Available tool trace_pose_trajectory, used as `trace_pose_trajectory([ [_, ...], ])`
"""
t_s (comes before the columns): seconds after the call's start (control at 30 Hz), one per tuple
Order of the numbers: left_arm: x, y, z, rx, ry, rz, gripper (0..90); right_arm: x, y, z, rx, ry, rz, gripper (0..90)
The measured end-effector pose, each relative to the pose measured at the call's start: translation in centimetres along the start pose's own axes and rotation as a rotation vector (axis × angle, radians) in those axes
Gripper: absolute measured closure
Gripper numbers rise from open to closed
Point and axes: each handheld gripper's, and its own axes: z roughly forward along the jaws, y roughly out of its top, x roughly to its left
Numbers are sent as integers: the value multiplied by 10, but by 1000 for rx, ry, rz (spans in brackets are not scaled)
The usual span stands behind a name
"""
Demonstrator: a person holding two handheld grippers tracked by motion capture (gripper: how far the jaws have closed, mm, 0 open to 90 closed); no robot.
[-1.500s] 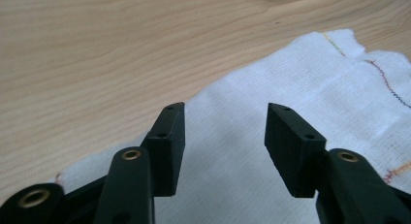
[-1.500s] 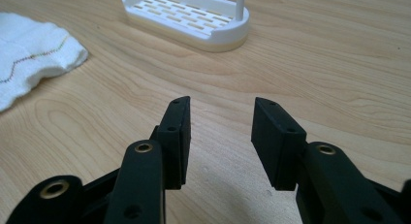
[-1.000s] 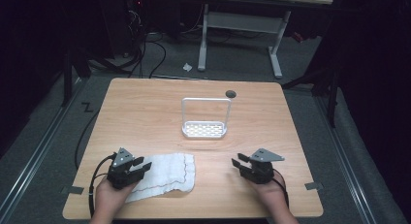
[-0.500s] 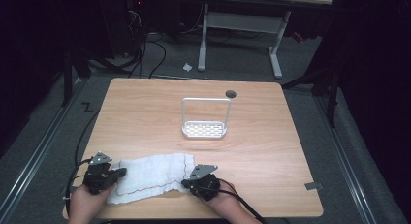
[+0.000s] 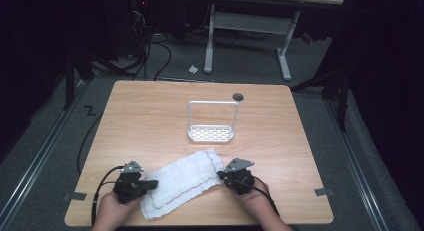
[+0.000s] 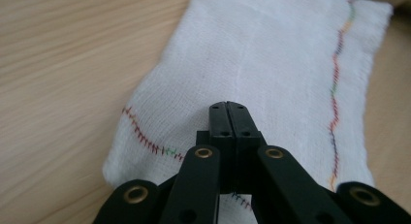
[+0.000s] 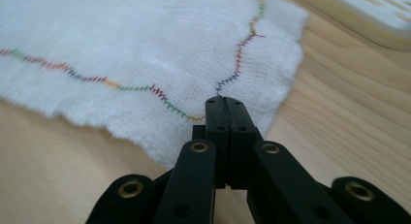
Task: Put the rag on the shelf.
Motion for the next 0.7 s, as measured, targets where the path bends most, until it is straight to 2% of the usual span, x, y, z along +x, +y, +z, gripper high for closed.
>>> trace_pose_trajectory([
  [0.03,-17,4,12,12,-50,29,900,-15,-6,-5,-3,-39,36,900],
  [0.07,-17,4,12,12,-50,29,900,-23,-8,-7,-3,-53,62,900],
  [0.1,-25,5,17,22,-77,51,900,-23,-8,-7,-3,-53,62,900],
  [0.2,-48,9,29,41,-124,103,900,-42,-13,-10,-14,-87,111,900],
  [0.23,-54,10,30,38,-128,115,900,-46,-14,-10,-16,-90,128,900],
  [0.3,-55,14,26,-15,-140,97,899,-51,-13,-9,-16,-85,144,900],
  [0.33,-53,16,22,-51,-134,89,899,-51,-13,-9,-16,-85,144,900],
  [0.4,-46,19,16,-102,-49,90,850,-48,-11,-16,-27,-107,128,872],
  [0.43,-40,19,15,-122,-25,71,850,-48,-11,-16,-27,-107,128,872],
  [0.47,-33,19,15,-133,-20,41,846,-46,-9,-21,-47,-95,125,868],
  [0.5,-29,19,16,-133,-11,28,845,-41,-9,-26,-68,-84,122,867],
  [0.57,-25,18,21,-103,22,41,844,-30,-8,-32,-83,-56,103,867],
  [0.6,-24,18,25,-84,27,36,846,-22,-9,-33,-78,-40,93,866],
  [0.63,-22,17,29,-64,15,28,872,-9,-12,-30,-47,-8,64,865],
  [0.67,-23,17,31,-57,13,33,872,-9,-12,-30,-47,-8,64,865],
  [0.7,-24,17,32,-54,13,47,883,-2,-14,-25,-21,1,46,865],
])
